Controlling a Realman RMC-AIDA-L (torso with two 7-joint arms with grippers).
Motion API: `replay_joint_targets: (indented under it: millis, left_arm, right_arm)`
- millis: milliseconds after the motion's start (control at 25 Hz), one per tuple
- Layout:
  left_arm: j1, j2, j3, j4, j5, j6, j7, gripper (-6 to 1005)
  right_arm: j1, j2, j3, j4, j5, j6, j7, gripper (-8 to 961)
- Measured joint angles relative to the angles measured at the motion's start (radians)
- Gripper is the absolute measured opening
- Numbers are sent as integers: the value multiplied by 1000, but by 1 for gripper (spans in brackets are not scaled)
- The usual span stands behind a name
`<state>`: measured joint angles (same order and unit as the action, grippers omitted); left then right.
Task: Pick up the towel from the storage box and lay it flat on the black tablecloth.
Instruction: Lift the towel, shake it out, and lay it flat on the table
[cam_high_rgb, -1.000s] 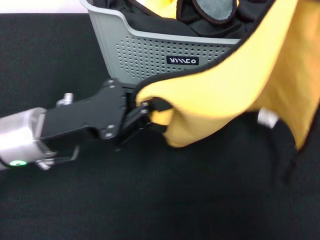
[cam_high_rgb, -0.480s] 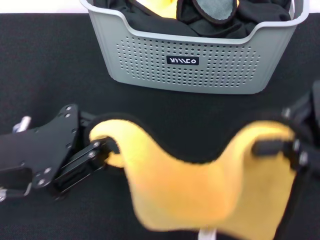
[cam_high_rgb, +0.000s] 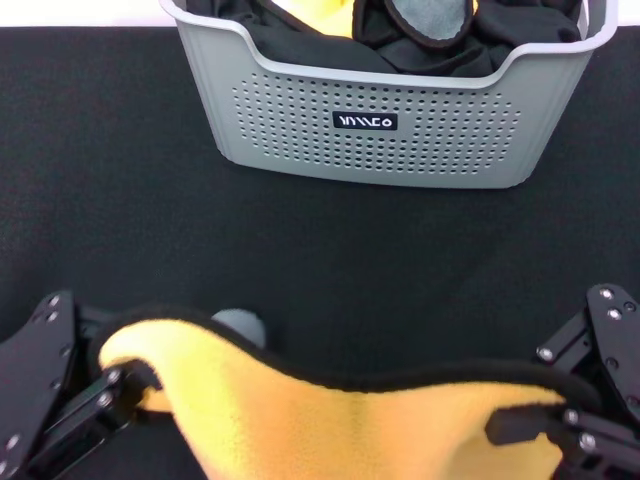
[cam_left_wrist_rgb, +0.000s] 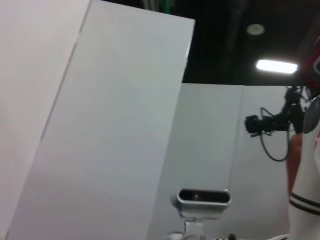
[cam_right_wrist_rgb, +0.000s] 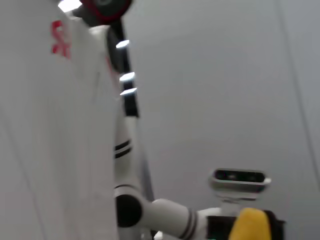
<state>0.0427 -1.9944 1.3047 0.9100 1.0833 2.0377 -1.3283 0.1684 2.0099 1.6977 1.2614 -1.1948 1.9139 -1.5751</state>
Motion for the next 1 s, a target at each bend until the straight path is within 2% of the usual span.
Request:
replay_joint_targets:
  millis: [80, 240, 360, 600, 800, 920, 1000]
  left_arm:
    - [27, 6, -5, 1, -8, 0, 3, 12]
    - [62, 26, -3, 9, -51, 2, 18, 12]
    - [81, 26, 5, 28, -55, 4, 26, 13]
    - [97, 30, 49, 34, -52, 4, 42, 13]
    - [112, 33, 53, 26, -44, 4, 43, 13]
    - [82, 32, 31, -33, -16, 1, 47, 13]
    - [16, 29, 8, -138, 38, -2, 68, 13]
  right_arm:
    - [4, -3, -3, -79, 5, 0, -29, 85]
    - [11, -12, -44, -84, 34, 4, -71, 86]
    - [28, -20, -97, -72, 52, 5, -79, 87]
    - [91, -14, -149, -140, 54, 1, -92, 89]
    - [106, -12, -194, -211, 58, 1, -167, 90]
    - [122, -12, -191, -307, 57, 0, -204, 91]
    - [151, -11, -172, -444, 55, -7, -250, 92]
